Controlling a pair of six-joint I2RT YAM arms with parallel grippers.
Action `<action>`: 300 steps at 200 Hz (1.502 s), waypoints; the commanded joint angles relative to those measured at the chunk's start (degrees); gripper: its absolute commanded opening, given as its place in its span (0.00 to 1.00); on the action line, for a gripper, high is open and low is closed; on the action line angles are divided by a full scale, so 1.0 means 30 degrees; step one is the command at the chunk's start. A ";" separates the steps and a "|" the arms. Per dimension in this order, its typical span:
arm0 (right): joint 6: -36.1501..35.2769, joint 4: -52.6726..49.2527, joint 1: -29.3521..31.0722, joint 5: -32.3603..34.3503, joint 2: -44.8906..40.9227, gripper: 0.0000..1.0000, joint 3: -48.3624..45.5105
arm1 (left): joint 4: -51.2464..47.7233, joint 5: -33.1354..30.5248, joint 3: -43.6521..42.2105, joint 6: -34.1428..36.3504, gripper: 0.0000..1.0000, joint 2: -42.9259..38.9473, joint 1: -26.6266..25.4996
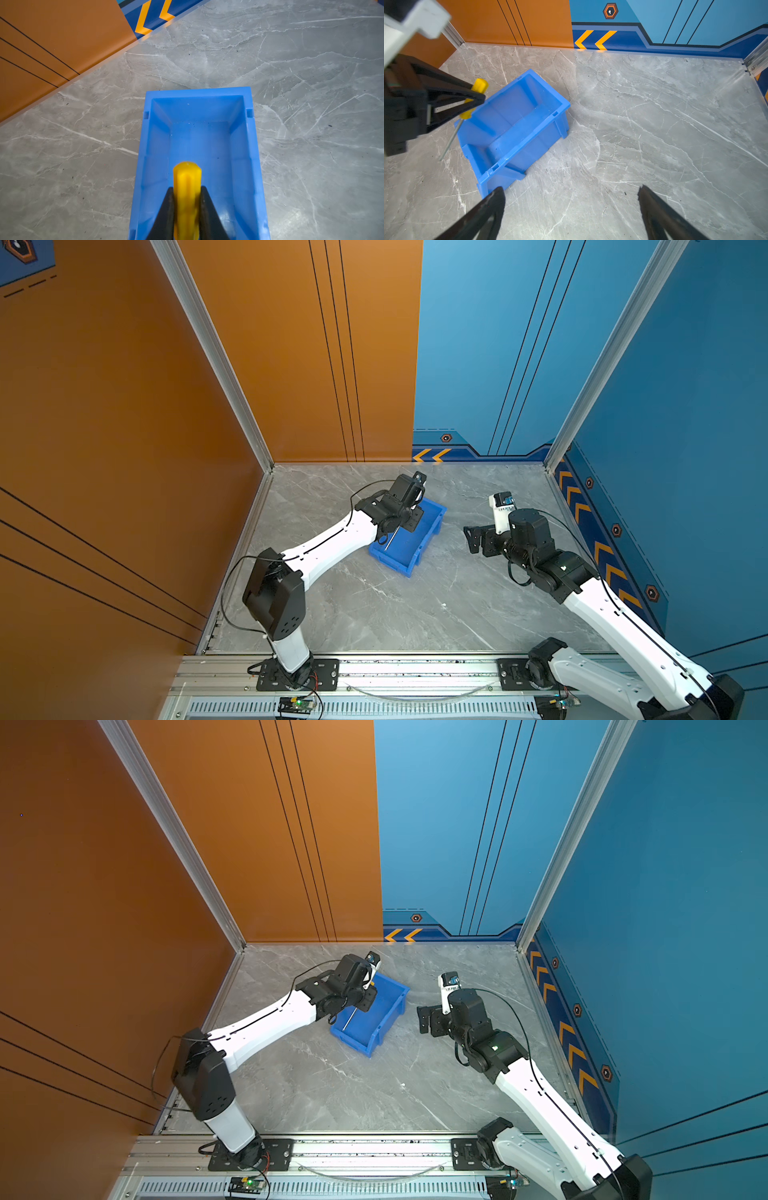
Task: Put the screwdriver in the bin
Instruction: 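Lift the screwdriver with the left gripper and carry it over the bin, then lower the screwdriver into the blue bin with the left gripper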
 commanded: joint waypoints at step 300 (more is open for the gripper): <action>0.0042 0.0195 -0.0903 -0.0605 0.0022 1.00 0.0667 | 0.2156 0.2571 0.2361 0.0219 0.15 0.8272 0.0945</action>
